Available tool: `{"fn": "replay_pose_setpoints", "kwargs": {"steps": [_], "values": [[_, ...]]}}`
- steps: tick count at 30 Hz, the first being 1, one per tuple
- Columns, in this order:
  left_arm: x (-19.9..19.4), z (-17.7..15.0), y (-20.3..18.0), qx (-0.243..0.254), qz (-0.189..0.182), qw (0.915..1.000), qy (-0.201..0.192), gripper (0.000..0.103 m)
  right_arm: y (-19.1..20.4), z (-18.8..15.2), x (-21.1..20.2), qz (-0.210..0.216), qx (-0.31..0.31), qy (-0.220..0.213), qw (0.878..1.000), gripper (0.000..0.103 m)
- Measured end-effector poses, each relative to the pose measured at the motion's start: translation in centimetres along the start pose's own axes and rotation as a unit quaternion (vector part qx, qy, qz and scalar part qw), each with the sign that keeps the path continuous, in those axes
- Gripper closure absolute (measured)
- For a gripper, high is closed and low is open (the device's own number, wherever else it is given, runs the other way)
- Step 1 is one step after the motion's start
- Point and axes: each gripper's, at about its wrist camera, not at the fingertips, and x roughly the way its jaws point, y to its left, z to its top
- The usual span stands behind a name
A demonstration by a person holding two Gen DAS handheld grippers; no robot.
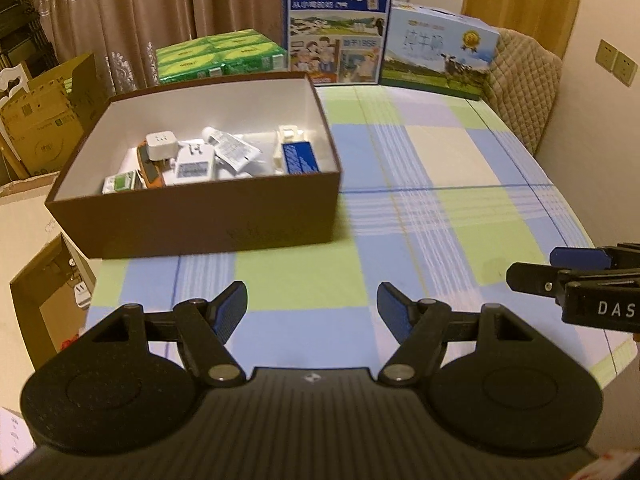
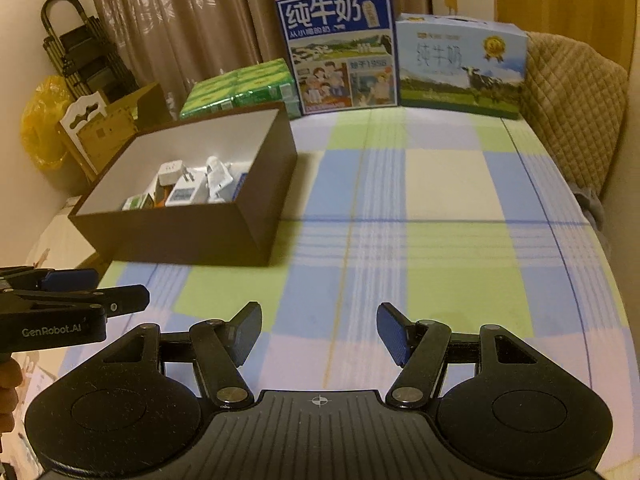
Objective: Organize rigid objects
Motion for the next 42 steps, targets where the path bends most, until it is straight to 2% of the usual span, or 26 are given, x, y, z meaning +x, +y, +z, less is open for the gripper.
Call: {"fn": "replay_pose_setpoints", "kwargs": {"steps": [17, 42], "values": [[-3.5, -3.4, -4.8, 0.013, -0.010, 0.9998, -0.007, 0.034, -3.0, -4.3, -4.3, -0.001, 0.014, 0.005, 1.000, 0.042], [-5.0, -5.1, -6.2, 0.014, -0.013, 0.9997, -0.012, 0.034, -3.1, -6.3, -6.5, -0.002, 0.007, -0.002, 1.000, 0.042]]}}
